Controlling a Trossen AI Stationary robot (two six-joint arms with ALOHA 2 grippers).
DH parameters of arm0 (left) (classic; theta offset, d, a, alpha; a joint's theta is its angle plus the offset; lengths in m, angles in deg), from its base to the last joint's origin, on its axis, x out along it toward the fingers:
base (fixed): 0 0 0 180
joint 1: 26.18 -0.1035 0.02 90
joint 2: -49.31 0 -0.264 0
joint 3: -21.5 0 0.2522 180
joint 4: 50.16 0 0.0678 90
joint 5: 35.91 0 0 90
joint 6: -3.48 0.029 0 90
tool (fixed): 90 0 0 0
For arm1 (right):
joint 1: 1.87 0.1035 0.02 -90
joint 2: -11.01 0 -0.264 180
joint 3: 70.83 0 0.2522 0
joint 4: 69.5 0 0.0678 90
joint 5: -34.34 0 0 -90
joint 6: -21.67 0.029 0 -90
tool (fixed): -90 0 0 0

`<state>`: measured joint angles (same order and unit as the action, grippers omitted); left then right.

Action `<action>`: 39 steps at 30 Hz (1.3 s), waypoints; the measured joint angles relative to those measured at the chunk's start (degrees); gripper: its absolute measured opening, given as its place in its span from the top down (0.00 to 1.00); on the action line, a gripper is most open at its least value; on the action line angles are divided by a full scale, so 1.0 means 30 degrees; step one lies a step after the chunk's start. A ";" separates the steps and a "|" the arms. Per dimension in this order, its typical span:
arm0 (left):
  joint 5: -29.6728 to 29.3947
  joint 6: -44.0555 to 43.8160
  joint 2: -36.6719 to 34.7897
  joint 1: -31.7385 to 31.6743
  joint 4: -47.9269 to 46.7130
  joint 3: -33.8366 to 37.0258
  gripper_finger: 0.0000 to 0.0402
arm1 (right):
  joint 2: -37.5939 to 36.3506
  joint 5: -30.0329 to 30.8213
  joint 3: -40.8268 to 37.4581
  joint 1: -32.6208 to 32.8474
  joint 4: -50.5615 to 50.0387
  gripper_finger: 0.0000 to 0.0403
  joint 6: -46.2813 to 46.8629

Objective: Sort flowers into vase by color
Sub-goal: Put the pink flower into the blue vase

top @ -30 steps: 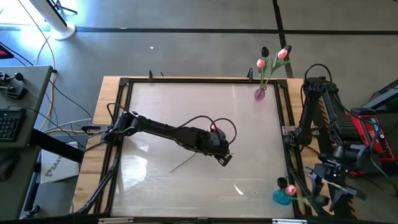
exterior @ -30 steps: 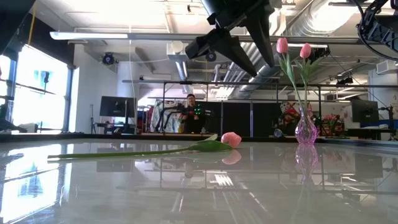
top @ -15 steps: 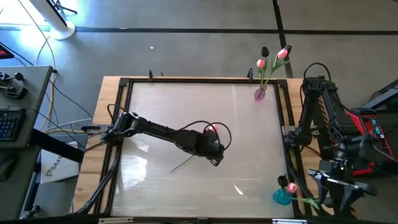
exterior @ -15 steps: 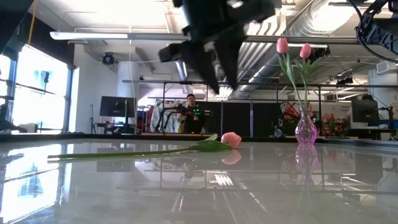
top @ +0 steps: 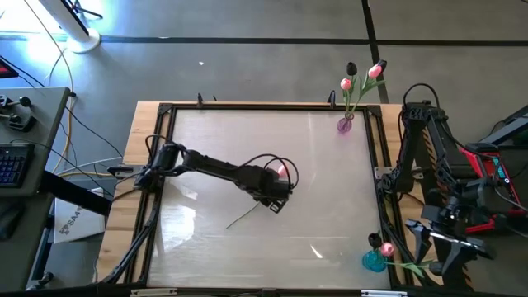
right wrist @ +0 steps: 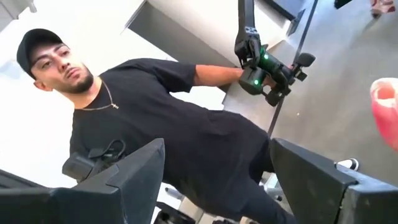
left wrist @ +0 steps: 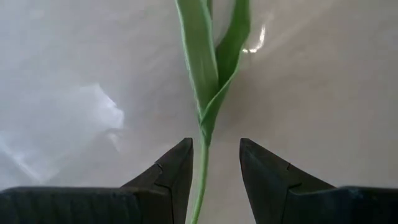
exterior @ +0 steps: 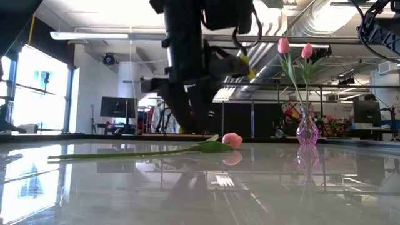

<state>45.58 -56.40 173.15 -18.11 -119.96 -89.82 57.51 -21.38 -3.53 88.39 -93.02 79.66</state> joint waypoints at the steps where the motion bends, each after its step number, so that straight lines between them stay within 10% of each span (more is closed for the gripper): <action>1: 0.0305 0.0000 -0.0017 -0.0084 0.0361 0.0282 0.70 | 0.0000 0.0113 0.0000 0.0000 0.0012 0.30 0.0002; 14: 0.0747 0.0168 0.0028 -0.0200 0.1674 0.2334 0.71 | 0.0007 0.0903 0.0000 0.0001 0.0064 0.30 0.0516; 25: 0.0746 0.0268 -0.0118 0.0121 0.2817 0.3188 0.94 | -0.0029 0.3438 -0.0007 0.0007 0.0577 0.30 0.0145; 39: 0.1456 0.2048 -0.1261 0.0432 0.7381 0.3298 1.00 | -0.0455 0.2142 -0.0015 0.0007 0.7460 0.30 -0.8159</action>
<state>49.95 -50.25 169.37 -16.82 -97.81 -79.92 56.15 -14.95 -3.57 88.41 -70.64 55.19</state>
